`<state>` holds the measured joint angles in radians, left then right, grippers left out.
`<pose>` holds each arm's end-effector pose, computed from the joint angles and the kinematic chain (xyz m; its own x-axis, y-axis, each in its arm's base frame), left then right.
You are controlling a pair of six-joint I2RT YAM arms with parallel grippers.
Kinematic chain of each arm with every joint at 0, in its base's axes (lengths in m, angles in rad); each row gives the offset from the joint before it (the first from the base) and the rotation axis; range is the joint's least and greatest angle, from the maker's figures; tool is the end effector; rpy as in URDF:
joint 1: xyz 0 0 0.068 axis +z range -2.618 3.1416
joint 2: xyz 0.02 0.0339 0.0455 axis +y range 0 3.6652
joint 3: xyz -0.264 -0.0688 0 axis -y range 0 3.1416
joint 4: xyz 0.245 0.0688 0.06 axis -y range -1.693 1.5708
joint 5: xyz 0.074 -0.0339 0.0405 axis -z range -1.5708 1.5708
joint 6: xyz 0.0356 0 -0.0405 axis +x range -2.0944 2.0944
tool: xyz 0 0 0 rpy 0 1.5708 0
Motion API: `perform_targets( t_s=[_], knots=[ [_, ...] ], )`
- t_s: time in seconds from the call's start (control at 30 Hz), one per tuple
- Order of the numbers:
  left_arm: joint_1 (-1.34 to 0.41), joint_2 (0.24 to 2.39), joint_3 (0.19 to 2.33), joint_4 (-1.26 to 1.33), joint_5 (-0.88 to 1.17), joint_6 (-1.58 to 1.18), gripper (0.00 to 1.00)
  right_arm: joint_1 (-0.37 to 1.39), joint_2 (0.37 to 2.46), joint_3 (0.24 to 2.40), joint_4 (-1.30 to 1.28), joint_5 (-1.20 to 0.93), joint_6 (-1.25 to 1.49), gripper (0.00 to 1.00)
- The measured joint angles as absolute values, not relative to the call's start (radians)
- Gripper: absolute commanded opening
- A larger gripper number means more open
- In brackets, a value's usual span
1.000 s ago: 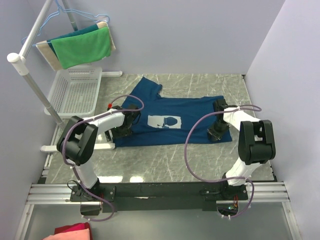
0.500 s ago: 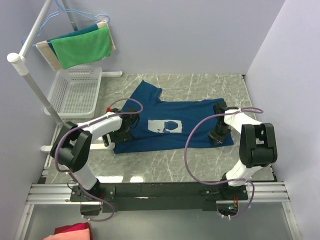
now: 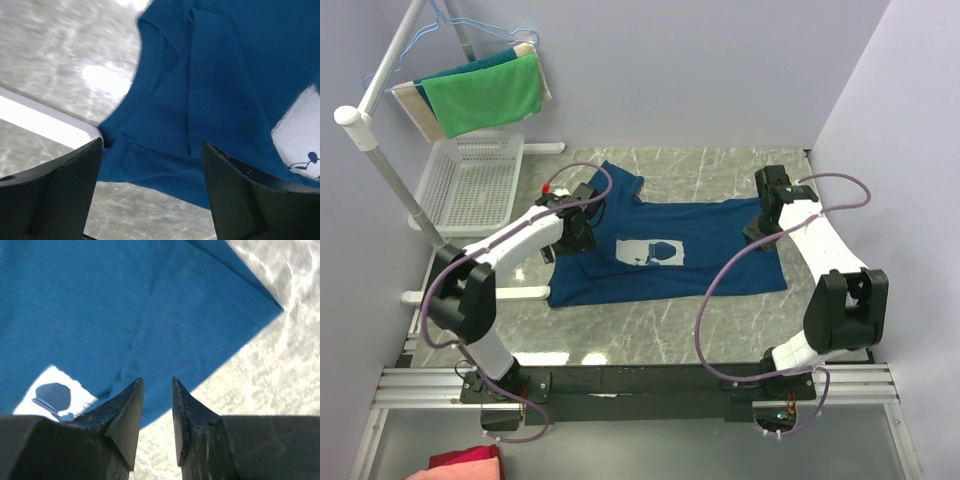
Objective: Fold and stack the t-shirts
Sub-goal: Fold the tshirt
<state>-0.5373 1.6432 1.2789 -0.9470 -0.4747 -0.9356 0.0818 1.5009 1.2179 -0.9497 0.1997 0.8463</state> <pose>0.2802 -0.1480 0.2435 -0.7780 -0.3699 -0.5078 -0.4581 0.8872 0.0556 0.2893 0.0166 0.2633 -0.6340 0.6844 -0.3600 0.6945 0.7087 0.1244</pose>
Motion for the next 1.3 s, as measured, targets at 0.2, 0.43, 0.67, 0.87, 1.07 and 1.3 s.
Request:
perform_targets(
  t_s=[0.2, 0.43, 0.67, 0.87, 1.07, 1.3],
  knots=[
    [-0.537, 1.695, 1.223, -0.874, -0.358, -0.919, 0.76, 0.087, 1.584, 1.252, -0.931, 0.199, 0.840, 0.35],
    [-0.537, 1.693, 1.132, -0.796, -0.255, -0.910, 0.69, 0.102, 1.607, 1.217, -0.919, 0.198, 0.839, 0.35],
    [-0.537, 1.695, 1.111, -0.709, -0.194, -0.911, 0.62, 0.106, 1.607, 1.216, -0.918, 0.199, 0.834, 0.34],
    [-0.537, 1.726, 1.111, -0.688, -0.180, -0.914, 0.46, 0.107, 1.607, 1.201, -0.920, 0.202, 0.828, 0.34],
    [-0.537, 1.734, 1.111, -0.688, -0.178, -0.916, 0.25, 0.107, 1.607, 1.201, -0.921, 0.207, 0.828, 0.33],
    [-0.537, 1.742, 1.139, -0.696, -0.180, -0.910, 0.09, 0.107, 1.608, 1.201, -0.920, 0.206, 0.828, 0.33]
  ],
)
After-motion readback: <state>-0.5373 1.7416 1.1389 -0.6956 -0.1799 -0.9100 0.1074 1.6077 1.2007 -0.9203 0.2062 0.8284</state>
